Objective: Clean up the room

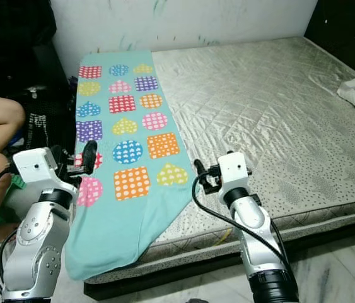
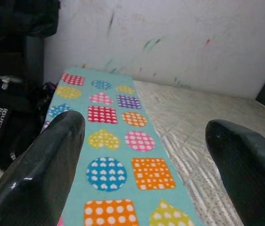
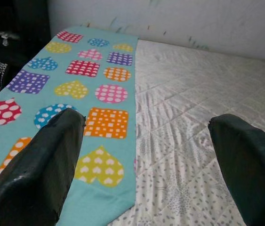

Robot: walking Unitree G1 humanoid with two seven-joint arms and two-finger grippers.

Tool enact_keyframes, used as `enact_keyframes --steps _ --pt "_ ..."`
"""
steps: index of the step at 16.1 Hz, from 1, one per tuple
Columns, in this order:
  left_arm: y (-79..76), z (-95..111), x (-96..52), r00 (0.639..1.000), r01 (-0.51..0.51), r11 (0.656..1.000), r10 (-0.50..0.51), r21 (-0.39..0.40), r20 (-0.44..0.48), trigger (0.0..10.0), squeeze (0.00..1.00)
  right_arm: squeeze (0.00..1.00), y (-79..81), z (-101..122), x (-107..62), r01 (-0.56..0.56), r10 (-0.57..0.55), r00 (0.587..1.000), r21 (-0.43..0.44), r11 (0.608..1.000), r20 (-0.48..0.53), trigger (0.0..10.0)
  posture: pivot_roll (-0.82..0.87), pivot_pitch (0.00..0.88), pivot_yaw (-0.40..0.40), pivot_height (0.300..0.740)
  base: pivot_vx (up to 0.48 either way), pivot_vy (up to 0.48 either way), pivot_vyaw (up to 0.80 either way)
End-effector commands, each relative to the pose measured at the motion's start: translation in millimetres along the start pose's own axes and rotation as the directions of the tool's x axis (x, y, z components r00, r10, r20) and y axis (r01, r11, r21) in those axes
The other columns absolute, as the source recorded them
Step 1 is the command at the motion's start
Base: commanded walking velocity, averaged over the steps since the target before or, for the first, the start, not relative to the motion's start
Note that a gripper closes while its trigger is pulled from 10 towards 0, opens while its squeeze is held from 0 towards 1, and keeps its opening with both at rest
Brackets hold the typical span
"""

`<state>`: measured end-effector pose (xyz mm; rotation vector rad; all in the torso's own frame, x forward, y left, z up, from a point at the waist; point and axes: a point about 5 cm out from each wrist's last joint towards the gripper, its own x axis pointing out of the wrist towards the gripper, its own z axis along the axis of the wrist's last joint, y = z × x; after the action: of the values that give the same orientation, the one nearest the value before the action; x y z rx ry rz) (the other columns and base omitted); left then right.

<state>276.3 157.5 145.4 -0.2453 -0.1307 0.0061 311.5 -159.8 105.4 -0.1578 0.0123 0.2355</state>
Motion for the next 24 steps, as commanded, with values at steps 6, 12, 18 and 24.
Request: enact_keyframes --steps 6,12,18,24 --pt "19.5 -0.5 -6.4 0.997 -0.07 0.996 0.071 0.049 -0.021 10.0 0.0 0.0 -11.0 6.3 0.0 0.028 -0.028 0.999 0.011 1.0 0.017 10.0 -0.16 0.116 0.051 0.74 0.0 0.0 0.0" --pt "45.8 -5.2 -30.3 0.997 -0.052 0.98 0.063 0.193 -0.05 10.0 0.0 0.0 -12.0 -6.2 -17.1 0.029 -0.028 0.999 0.048 0.998 -0.026 10.0 -0.14 0.131 0.015 0.74 0.0 0.0 0.0" --pt "61.2 -9.8 -53.5 0.993 -0.064 0.966 0.088 0.251 -0.084 10.0 0.0 0.0 -7.3 -16.8 -36.1 0.016 -0.009 0.995 0.073 0.997 -0.096 10.0 -0.14 0.189 -0.009 0.74 0.0 0.0 0.0" --pt "64.7 -8.1 -58.0 0.99 -0.071 0.963 0.1 0.258 -0.102 10.0 0.0 0.0 -7.5 -15.6 -43.7 0.029 -0.021 0.995 0.088 0.996 -0.095 10.0 -0.13 0.23 0.027 0.74 0.0 0.0 0.0"
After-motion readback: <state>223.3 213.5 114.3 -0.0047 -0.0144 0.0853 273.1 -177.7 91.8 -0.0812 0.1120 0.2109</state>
